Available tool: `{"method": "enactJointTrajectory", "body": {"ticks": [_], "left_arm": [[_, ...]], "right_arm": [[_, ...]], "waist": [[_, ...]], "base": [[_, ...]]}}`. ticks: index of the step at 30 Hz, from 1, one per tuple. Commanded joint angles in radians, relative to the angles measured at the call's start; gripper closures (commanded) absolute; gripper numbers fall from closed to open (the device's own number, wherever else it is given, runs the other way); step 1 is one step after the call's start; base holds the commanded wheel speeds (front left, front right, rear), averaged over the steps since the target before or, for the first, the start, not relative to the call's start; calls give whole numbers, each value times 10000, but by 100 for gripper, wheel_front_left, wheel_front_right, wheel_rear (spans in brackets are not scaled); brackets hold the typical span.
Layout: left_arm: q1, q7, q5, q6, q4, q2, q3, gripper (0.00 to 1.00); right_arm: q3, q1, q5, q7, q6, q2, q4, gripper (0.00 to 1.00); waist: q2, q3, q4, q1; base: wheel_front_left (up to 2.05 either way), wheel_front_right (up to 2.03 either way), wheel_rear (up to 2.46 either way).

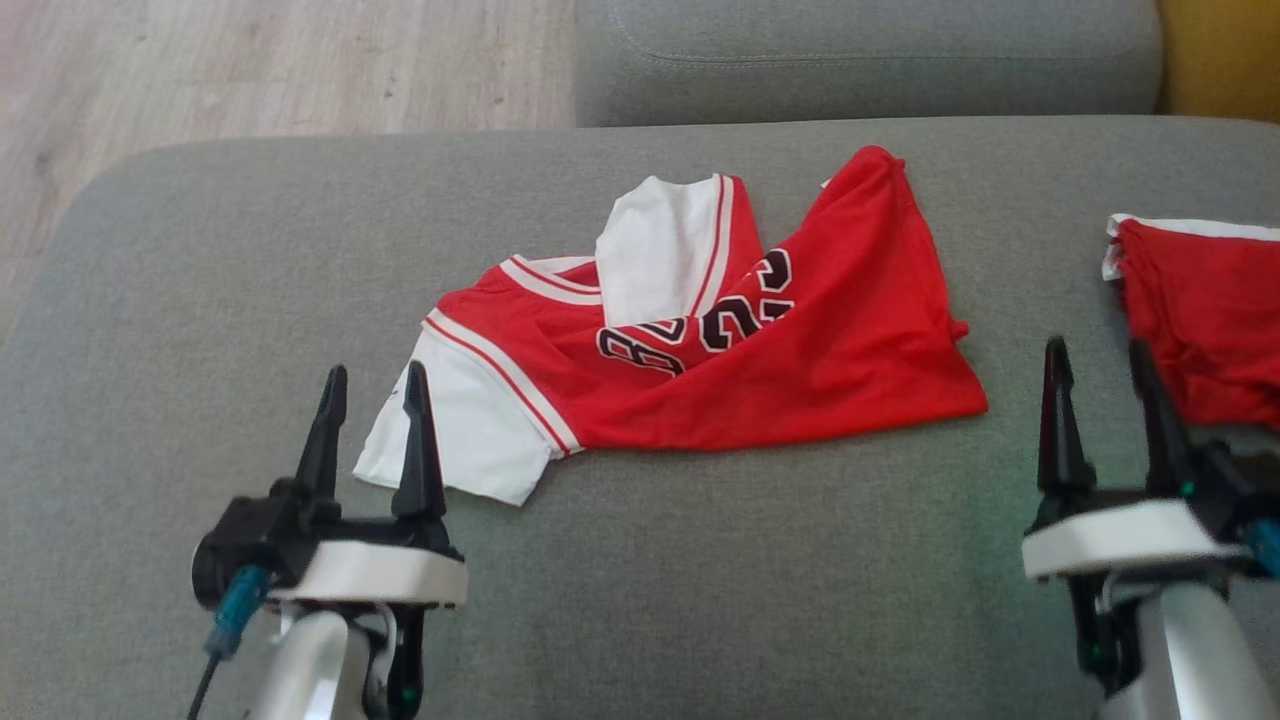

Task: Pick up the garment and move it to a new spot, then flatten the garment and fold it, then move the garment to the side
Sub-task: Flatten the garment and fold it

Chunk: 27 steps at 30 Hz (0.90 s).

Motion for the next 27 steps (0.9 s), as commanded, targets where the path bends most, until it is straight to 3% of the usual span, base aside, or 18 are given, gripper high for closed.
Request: {"method": "enactJointTrajectory", "body": {"ticks": [1, 8, 12, 21, 27], "left_arm": [[-77, -95, 31, -3, -224, 60, 312, 0], [-97, -95, 309, 56, 24, 60, 452, 0], [-361, -95, 816, 390, 494, 79, 603, 0], [-1625, 525, 1407, 1359, 3198, 597, 884, 0], [-2345, 1119, 1416, 1401, 4676, 904, 877, 0]], "right_arm": [[303, -257, 124, -106, -9, -28, -438, 0], [437, -32, 195, -106, -9, -24, -931, 0], [483, -103, 163, -106, -9, -24, -1034, 0], [665, -241, 236, -106, -9, -23, -1120, 0], [509, -343, -18, -106, -9, -23, -1106, 0]], "waist": [[-1, 8, -28, 1], [-1, 107, -155, 1], [-1, 252, -205, 1], [-1, 936, -454, 1], [-1, 1201, -590, 1]], "base": [[0, 0, 0], [0, 0, 0], [0, 0, 0], [0, 0, 0], [0, 0, 0]]}}
